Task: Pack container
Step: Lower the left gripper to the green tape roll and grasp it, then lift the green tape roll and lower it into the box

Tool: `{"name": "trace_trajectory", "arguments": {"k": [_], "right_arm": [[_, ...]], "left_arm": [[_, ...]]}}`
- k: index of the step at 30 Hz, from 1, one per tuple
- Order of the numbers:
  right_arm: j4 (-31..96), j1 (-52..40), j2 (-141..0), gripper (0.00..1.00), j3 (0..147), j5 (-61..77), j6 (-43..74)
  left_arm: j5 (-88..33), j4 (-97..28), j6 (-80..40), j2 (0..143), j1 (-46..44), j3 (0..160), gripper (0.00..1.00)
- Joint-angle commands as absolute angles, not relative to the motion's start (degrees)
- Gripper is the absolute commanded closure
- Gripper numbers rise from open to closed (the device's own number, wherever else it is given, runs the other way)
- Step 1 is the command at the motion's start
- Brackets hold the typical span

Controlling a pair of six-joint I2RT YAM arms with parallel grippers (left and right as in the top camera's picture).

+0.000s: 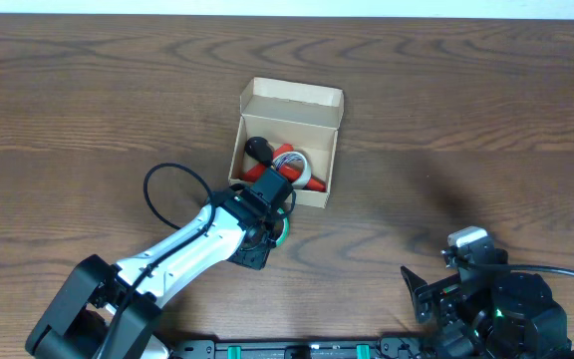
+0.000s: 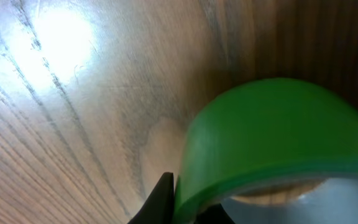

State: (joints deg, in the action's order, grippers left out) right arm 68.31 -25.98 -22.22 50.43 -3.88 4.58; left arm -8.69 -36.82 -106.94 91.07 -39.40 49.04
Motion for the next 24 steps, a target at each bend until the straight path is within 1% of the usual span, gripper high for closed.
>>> {"name": "trace_trajectory", "arguments": {"k": [1,4,7,10,14,18,24], "right_arm": [[68.38,-25.52,-22.09,0.01,50.35,-4.29,5.32],[68.38,-25.52,-22.09,0.01,50.35,-4.29,5.32],[68.38,-25.52,-22.09,0.01,50.35,-4.29,5.32],[68.38,-25.52,-22.09,0.01,50.35,-4.29,5.34],[68.38,-25.52,-22.09,0.01,50.35,-4.29,5.32],[68.38,-25.52,-22.09,0.01,50.35,-4.29,5.32],[68.38,-25.52,-22.09,0.01,50.35,-4.29,5.34]], "left_arm": [[-7.42,-37.06,-108.05,90.28,-39.4,48.51,0.94],[-6.35,-38.46,-109.21,86.85,-39.44,48.51,0.94],[-4.05,-42.48,-110.87,80.86,-39.46,48.51,0.94],[0.36,-48.01,-111.92,72.71,-39.44,48.53,0.94],[6.9,-49.91,-110.85,66.04,-39.31,49.93,0.94],[12.47,-50.65,-103.02,68.38,-38.81,58.13,0.94],[12.82,-54.59,-91.55,80.03,-34.57,75.26,0.95]]}}
